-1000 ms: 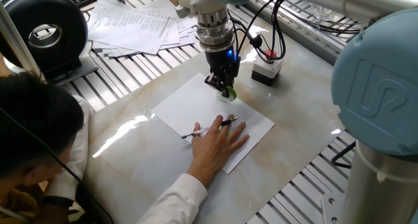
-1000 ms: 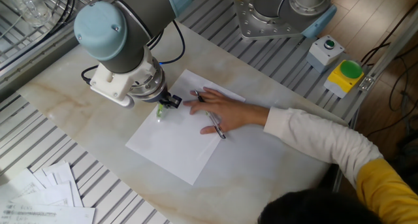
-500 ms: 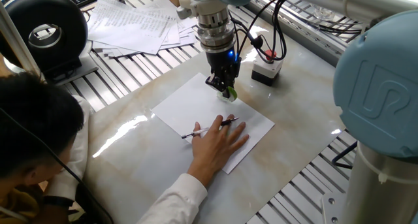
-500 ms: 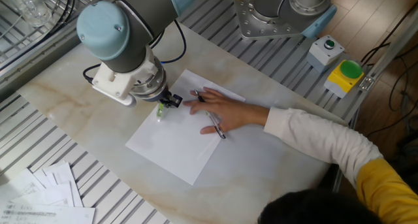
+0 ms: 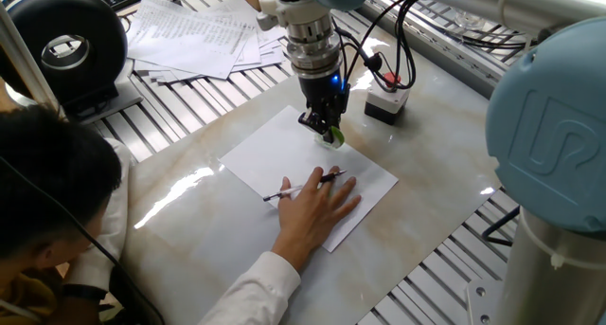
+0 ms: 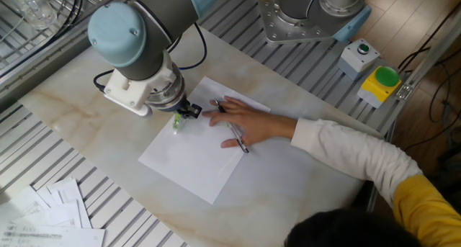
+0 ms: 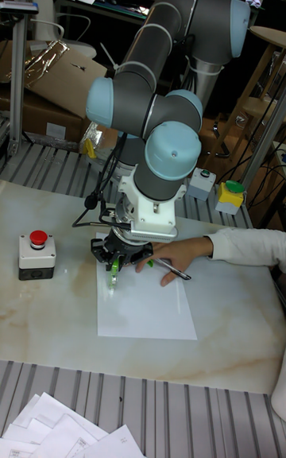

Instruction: Use the correction tape on paper

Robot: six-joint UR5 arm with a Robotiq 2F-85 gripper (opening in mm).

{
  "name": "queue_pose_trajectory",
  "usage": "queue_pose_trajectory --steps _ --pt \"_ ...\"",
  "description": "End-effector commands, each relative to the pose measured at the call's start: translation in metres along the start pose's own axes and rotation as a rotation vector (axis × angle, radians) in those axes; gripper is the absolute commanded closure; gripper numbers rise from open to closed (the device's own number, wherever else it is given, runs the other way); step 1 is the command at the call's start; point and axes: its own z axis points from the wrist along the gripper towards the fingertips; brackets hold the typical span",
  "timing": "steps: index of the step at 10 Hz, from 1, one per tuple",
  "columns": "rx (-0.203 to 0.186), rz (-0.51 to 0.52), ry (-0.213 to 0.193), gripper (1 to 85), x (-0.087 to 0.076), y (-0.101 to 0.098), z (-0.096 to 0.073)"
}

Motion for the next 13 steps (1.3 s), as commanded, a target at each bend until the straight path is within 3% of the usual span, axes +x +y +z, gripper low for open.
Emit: queue_pose_trajectory --steps 1,4,7,9,11,13 --pt "-0.005 0.007 0.005 84.7 0.002 0.001 -0.001" --pt "0.009 0.007 0.013 84.7 0.005 -0.001 -0.001" --pt "-0.003 0.003 0.014 84.7 0.008 -0.001 0.003" --pt "0.016 -0.001 0.015 84.7 0.008 -0.007 0.002" --pt "0.028 0.002 0.027 84.7 0.005 -0.002 -0.017" --pt "0.033 -0.007 0.086 84.7 0.020 -0.005 -0.030"
